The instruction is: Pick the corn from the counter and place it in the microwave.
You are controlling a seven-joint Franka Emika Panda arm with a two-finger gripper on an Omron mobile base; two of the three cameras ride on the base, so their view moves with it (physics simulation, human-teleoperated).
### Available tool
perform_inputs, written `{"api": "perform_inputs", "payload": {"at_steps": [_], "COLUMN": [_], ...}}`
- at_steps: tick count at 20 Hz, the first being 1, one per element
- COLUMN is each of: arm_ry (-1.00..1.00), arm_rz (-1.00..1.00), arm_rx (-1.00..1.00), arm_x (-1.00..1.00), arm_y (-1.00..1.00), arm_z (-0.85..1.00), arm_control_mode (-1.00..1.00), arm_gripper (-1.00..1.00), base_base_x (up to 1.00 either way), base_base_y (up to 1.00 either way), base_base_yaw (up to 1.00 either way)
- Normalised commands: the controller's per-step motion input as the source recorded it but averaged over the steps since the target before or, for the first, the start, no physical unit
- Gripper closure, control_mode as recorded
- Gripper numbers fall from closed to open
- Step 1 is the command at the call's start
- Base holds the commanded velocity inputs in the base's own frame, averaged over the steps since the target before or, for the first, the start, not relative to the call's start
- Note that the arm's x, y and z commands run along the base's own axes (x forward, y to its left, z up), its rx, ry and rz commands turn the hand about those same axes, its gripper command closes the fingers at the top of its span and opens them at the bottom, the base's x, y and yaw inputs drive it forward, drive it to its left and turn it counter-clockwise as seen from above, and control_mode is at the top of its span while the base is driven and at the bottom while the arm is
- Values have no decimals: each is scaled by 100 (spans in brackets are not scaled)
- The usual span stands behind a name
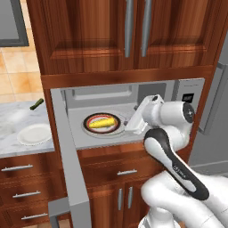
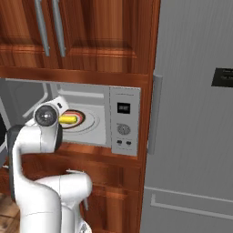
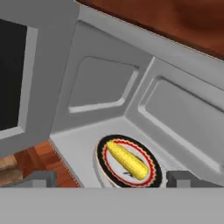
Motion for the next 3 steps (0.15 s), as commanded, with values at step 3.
{"api": "perform_inputs", "payload": {"at_steps": [3], "arm_ry": [15], "arm_rz": [-14], "arm_rx": [8], "arm_x": [-75], "arm_y": [-29], "arm_z": [68], "arm_control_mode": [-100], "arm_gripper": [-100], "base_base_x": [0], "base_base_y": [0], "base_base_yaw": [0]}}
